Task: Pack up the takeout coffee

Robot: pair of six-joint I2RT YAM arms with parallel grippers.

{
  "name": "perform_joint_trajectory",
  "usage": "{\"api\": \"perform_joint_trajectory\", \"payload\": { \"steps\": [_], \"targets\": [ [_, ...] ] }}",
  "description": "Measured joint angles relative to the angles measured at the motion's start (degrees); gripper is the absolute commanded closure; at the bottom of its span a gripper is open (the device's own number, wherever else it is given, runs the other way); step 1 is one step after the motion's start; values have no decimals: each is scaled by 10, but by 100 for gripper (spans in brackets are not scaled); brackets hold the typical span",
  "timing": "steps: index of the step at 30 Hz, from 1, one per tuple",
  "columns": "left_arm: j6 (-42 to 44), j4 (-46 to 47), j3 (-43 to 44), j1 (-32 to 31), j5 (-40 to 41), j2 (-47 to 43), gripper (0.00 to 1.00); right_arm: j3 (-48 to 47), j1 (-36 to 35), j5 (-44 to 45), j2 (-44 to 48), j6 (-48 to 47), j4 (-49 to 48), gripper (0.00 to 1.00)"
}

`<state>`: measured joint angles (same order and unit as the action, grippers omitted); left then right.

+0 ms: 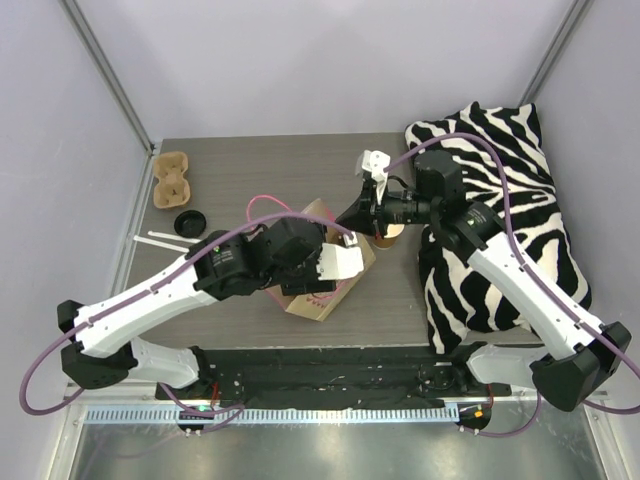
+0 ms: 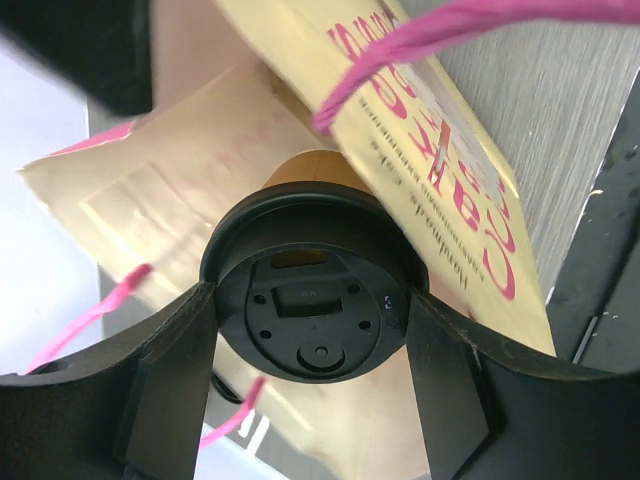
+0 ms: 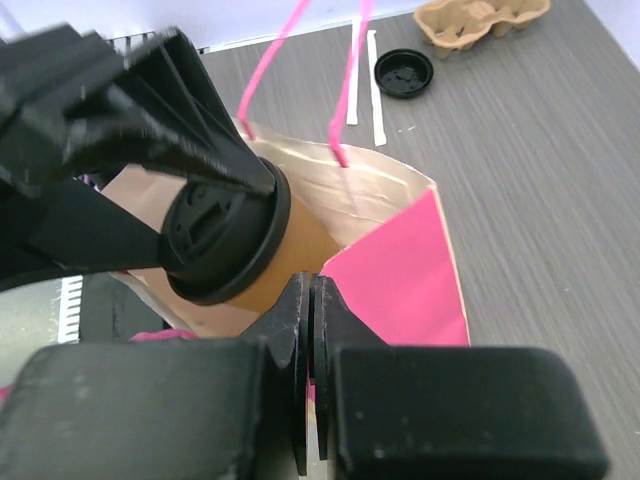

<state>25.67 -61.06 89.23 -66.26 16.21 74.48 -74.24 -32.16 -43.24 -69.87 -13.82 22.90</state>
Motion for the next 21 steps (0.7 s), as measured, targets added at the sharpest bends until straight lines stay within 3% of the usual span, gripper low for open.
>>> {"api": "perform_joint_trajectory", "payload": {
  "steps": [9, 19, 21],
  "targets": [
    [51, 57, -41, -9, -2, -10, 76, 5, -9, -1, -15, 9, -15, 99],
    [3, 115, -70, 2, -21, -26, 77, 43, -13, 31, 12, 7, -32, 99],
    [-5, 120, -70, 16, -33, -26, 78, 59, -13, 38, 26, 7, -31, 92]
  ]
}}
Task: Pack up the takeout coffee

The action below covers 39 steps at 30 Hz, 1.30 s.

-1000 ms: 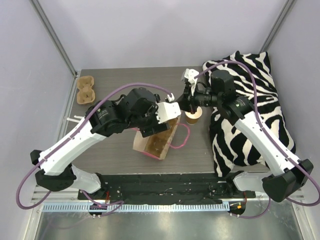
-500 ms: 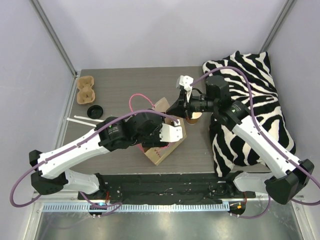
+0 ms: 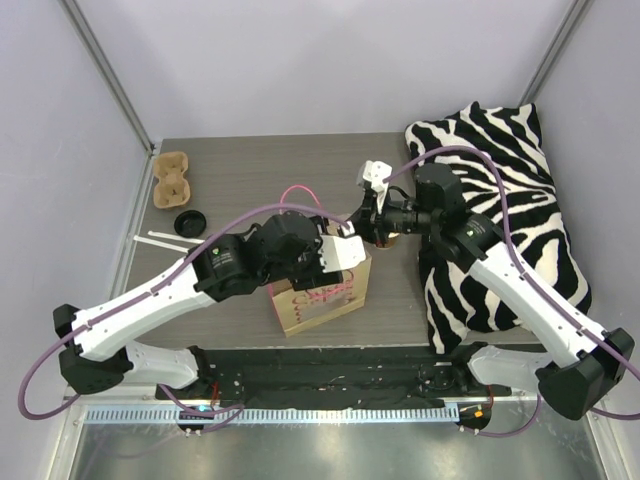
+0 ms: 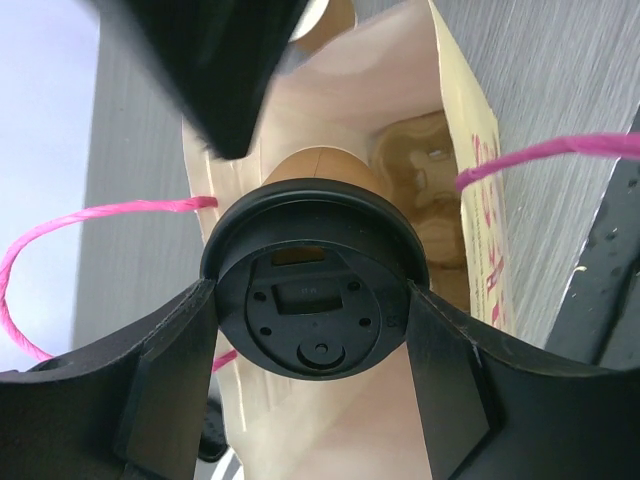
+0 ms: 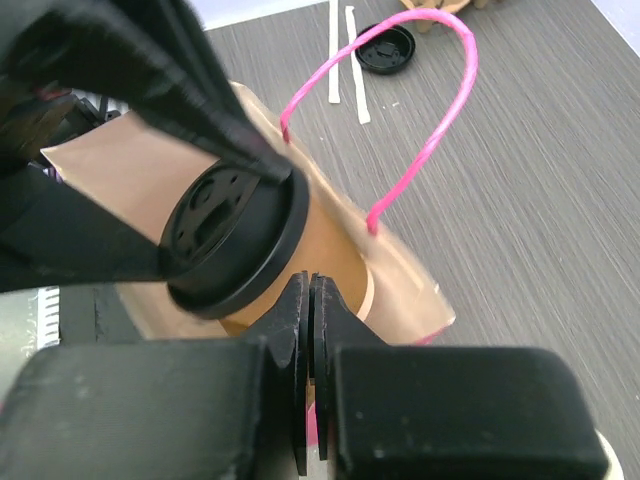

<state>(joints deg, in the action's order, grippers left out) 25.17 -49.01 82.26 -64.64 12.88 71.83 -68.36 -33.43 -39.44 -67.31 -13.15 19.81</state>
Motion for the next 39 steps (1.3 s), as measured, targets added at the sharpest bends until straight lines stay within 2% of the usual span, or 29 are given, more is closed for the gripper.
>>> {"api": "perform_joint_trajectory", "payload": {
  "steps": [1, 2, 5, 9, 10, 13, 16, 19, 25, 29, 30, 32, 33, 34, 35, 39],
  "targets": [
    [-6, 2, 0, 8, -9, 0, 78, 4, 0, 4, 5, 0, 3, 76],
    [-10, 4, 0, 18, -18, 0, 78, 5, 0, 9, 10, 2, 7, 71],
    [-19, 6, 0, 40, -49, 0, 78, -1, 0, 25, 14, 14, 21, 62],
    [-28, 6, 0, 48, -78, 0, 78, -61, 0, 53, -16, 17, 70, 49],
    [-31, 6, 0, 50, -86, 1, 78, -84, 0, 58, -29, 11, 85, 42],
    [-40, 5, 0, 51, -102, 3, 79, -147, 0, 67, -70, -21, 127, 30],
    [-42, 4, 0, 52, -110, 7, 79, -205, 0, 72, -115, -83, 186, 25],
    [-43, 4, 0, 52, -114, 10, 79, -230, 0, 69, -145, -133, 224, 25],
    [-50, 3, 0, 56, -117, 14, 79, -269, 0, 52, -224, -234, 296, 28],
    [-58, 3, -2, 64, -117, 16, 80, -285, 0, 38, -262, -270, 319, 38],
    [-59, 4, -4, 67, -117, 16, 80, -290, 0, 35, -267, -276, 321, 51],
    [-66, 4, -12, 75, -117, 16, 80, -302, -1, 26, -278, -289, 329, 66],
    [-68, 4, -16, 79, -117, 16, 80, -307, -1, 21, -280, -294, 334, 85],
    [-70, 4, -20, 84, -118, 16, 80, -310, -1, 16, -282, -300, 337, 94],
    [-71, 4, -24, 88, -117, 17, 80, -313, -2, 12, -282, -304, 341, 99],
    [-75, 10, -37, 99, -110, 18, 80, -315, -5, 5, -282, -299, 345, 99]
  ]
}}
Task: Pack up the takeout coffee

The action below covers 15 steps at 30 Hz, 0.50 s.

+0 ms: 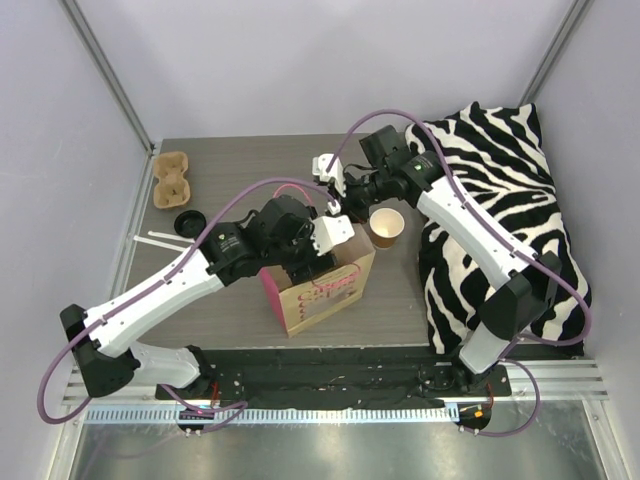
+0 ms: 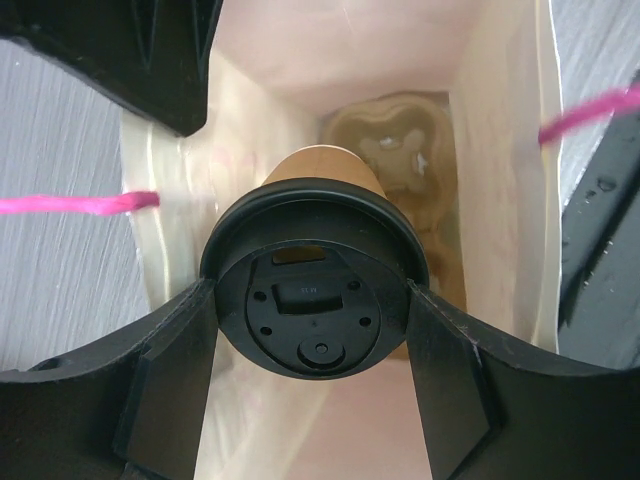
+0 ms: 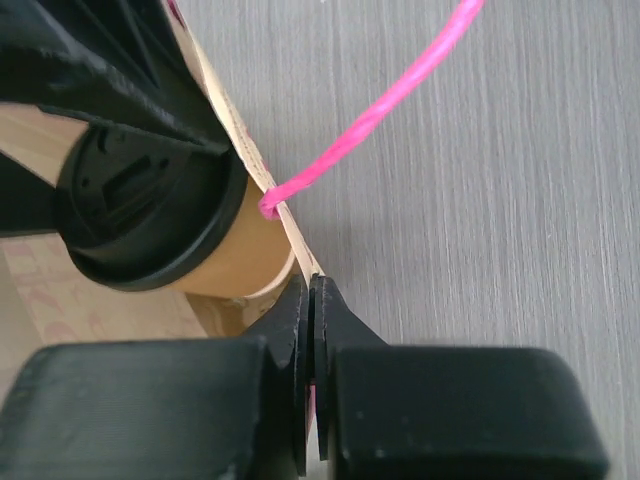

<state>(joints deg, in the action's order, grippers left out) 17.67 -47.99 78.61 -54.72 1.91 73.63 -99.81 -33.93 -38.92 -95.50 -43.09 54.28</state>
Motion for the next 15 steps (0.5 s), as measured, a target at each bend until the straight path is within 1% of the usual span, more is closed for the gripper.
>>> {"api": "perform_joint_trajectory", "payload": {
  "steps": [2, 5, 9, 15],
  "targets": [
    [-2, 10, -8, 1, 6, 0, 80, 14, -1, 2, 7, 20, -24, 99],
    [-1, 22, -18, 1, 11, 0, 80, 82, -5, 25, 51, 70, -99, 99],
    [6, 39, -39, 1, 13, -8, 81, 175, -27, 76, 140, 140, -179, 99],
    [15, 50, -81, 0, 5, -37, 81, 252, -69, 161, 227, 212, -271, 99]
  ]
}}
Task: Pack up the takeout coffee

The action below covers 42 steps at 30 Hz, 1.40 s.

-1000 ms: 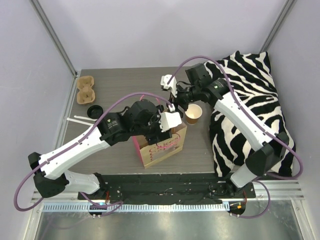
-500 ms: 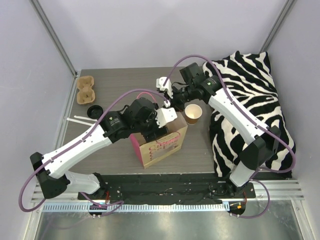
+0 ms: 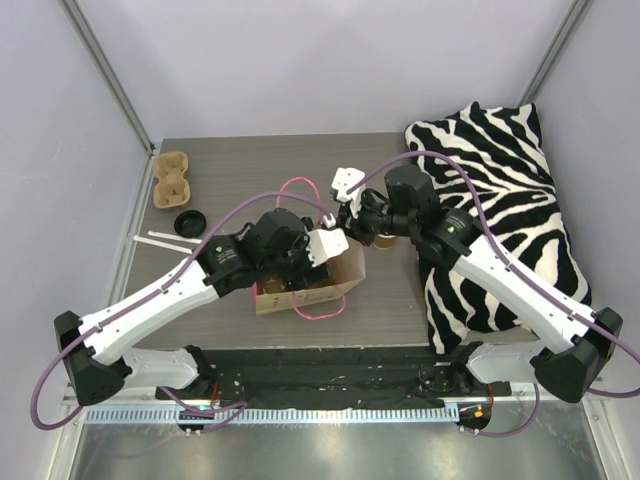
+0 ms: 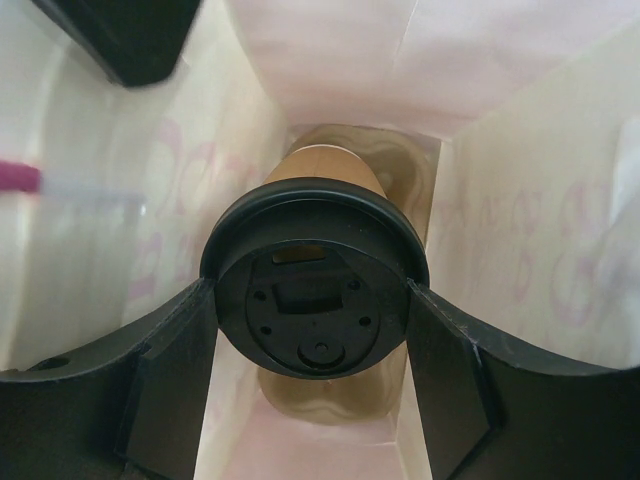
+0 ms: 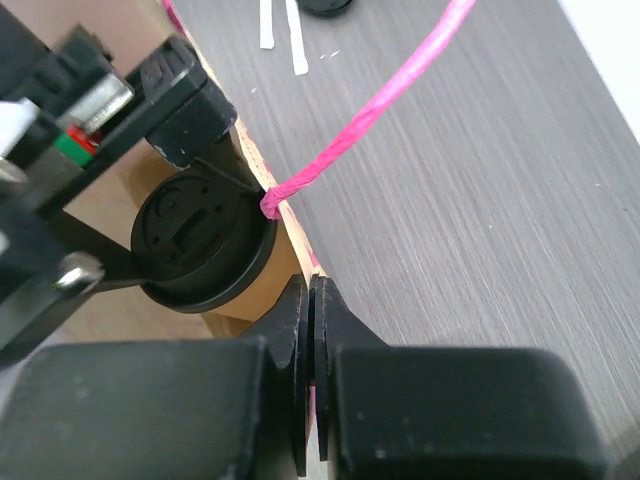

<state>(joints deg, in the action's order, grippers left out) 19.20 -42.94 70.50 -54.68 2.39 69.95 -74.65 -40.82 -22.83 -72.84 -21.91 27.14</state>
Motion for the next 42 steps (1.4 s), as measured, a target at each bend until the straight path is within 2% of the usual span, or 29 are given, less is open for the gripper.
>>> {"api": "perform_joint_trajectory", "payload": {
  "steps": [6, 14, 17, 20, 25, 28, 31, 32, 37, 42],
  "targets": [
    [15, 7, -28, -1, -12, -18, 82, 15, -25, 50, 17, 42, -15, 98],
    [33, 9, -78, -14, -34, -41, 85, 16, -28, 46, 16, 64, 21, 52],
    [38, 9, -81, -15, -38, -42, 84, -5, -28, 28, -2, 55, 41, 44],
    [41, 9, -85, -16, -40, -46, 85, -33, -28, 8, -28, 42, 56, 43],
    [50, 9, -93, -16, -41, -53, 85, -93, -28, -24, -83, 15, 90, 47],
    [53, 9, -96, -16, -40, -56, 85, -126, -27, -52, -116, -7, 116, 57],
    [54, 9, -99, -16, -40, -58, 85, -136, -26, -76, -135, -32, 145, 92],
    [54, 9, -100, -16, -40, -58, 85, -136, -26, -83, -139, -40, 156, 99],
    [53, 9, -100, -16, -26, -59, 85, -146, -26, -83, -150, -49, 175, 99],
    [57, 15, -100, -16, -4, -59, 85, -115, -26, -20, -121, -16, 108, 99]
  ]
}}
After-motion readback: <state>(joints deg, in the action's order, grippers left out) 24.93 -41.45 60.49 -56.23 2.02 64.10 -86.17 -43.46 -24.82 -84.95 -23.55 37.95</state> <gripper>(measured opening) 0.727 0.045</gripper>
